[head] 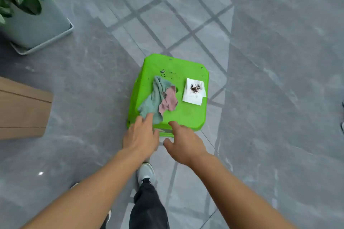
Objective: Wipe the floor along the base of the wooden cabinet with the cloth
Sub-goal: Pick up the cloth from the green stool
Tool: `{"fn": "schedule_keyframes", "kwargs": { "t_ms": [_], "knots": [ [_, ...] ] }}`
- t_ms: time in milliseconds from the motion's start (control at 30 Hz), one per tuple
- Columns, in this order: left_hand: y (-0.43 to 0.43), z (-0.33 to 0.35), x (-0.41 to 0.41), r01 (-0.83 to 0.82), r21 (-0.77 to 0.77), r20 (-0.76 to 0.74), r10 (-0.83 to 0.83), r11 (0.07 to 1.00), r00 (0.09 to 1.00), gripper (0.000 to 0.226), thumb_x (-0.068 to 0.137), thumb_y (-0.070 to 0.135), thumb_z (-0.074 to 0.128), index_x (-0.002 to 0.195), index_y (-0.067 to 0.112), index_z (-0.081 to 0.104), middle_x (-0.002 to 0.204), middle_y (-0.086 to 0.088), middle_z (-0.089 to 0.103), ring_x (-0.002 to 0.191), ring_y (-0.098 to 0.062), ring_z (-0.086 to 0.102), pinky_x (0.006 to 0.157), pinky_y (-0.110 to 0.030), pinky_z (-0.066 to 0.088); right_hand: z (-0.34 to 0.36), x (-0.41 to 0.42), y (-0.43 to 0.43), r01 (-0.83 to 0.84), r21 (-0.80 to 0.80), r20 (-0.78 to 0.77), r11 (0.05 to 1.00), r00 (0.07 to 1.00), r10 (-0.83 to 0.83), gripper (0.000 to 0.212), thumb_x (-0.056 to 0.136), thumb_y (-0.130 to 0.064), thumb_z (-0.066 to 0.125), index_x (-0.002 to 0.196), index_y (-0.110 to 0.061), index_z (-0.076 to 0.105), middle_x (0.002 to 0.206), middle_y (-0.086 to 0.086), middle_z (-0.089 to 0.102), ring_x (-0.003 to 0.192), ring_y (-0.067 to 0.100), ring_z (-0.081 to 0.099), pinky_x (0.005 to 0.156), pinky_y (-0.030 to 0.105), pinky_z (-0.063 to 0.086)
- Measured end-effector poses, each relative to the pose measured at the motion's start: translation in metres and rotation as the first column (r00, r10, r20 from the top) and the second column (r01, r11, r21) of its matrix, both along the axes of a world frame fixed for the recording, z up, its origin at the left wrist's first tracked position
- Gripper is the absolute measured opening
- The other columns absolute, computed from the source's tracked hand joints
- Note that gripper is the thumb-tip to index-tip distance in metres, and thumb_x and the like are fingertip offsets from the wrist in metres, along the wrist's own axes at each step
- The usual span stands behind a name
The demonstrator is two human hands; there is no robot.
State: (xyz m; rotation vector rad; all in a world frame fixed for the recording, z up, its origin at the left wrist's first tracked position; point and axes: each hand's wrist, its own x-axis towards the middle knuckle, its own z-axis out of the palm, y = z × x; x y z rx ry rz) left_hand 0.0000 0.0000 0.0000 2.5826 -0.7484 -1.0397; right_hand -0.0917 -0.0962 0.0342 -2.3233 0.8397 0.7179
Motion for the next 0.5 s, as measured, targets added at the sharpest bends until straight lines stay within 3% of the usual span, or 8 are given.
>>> {"fn": "schedule_keyframes", "kwargs": {
  "t_ms": [100, 200, 300, 400, 500],
  "knots": [
    [-0.013, -0.045, 0.026, -0.015, -0.066, 0.126, 0.023, 0.998, 0.992, 0.066, 0.086, 0.035, 0.058, 0.144, 0.032, 0.026, 0.138, -0.006, 0.037, 0.116, -0.034, 0.048, 0.085, -0.044, 0.047, -0.048, 0.020, -0.008, 0.141, -0.005, 0.183, 0.990, 0.973, -0.138, 0.061, 0.081, -0.021, 0.055, 0.138, -0.025, 0.033, 0.125, 0.010, 0.052, 0.112, 0.033, 0.053, 0.084, 0.044, 0.049],
    [-0.029, -0.073, 0.049, 0.093, -0.049, 0.144, -0.085, 0.994, 0.986, 0.080, 0.082, 0.041, 0.064, 0.146, 0.040, 0.016, 0.140, -0.002, 0.032, 0.117, -0.030, 0.044, 0.083, -0.043, 0.049, -0.082, 0.054, -0.029, 0.154, -0.030, 0.394, 0.988, 0.910, -0.130, 0.068, 0.082, -0.011, 0.054, 0.145, -0.024, 0.031, 0.147, 0.011, 0.037, 0.126, 0.033, 0.043, 0.101, 0.043, 0.042],
    [-0.026, -0.099, 0.054, 0.149, -0.121, 0.162, -0.128, 0.981, 0.978, 0.075, 0.081, 0.028, 0.066, 0.144, 0.035, 0.027, 0.129, -0.004, 0.041, 0.114, -0.030, 0.044, 0.088, -0.045, 0.049, -0.108, 0.080, -0.044, 0.042, -0.115, 0.284, 0.993, 0.959, -0.008, 0.074, 0.082, -0.013, 0.051, 0.149, -0.031, 0.027, 0.158, 0.017, 0.016, 0.139, 0.036, 0.024, 0.114, 0.038, 0.026],
    [-0.012, -0.118, 0.056, -0.022, -0.397, 0.069, 0.054, 0.918, 0.996, 0.063, 0.075, 0.007, 0.064, 0.134, 0.026, 0.050, 0.113, -0.007, 0.056, 0.105, -0.028, 0.053, 0.093, -0.038, 0.045, -0.122, 0.086, -0.042, 0.034, -0.140, 0.233, 0.990, 0.973, 0.000, 0.076, 0.074, -0.013, 0.057, 0.143, -0.039, 0.037, 0.151, 0.015, 0.023, 0.120, 0.038, 0.038, 0.106, 0.036, 0.032],
    [0.020, -0.129, 0.058, -0.339, -0.513, -0.124, 0.323, 0.789, 0.938, 0.045, 0.074, 0.007, 0.066, 0.111, 0.032, 0.064, 0.100, 0.002, 0.067, 0.090, -0.016, 0.061, 0.080, -0.022, 0.044, -0.124, 0.087, -0.021, 0.149, -0.001, 0.350, 0.989, 0.926, -0.139, 0.067, 0.073, -0.013, 0.067, 0.136, -0.032, 0.052, 0.121, 0.010, 0.043, 0.097, 0.030, 0.057, 0.093, 0.031, 0.046]
  ]
}}
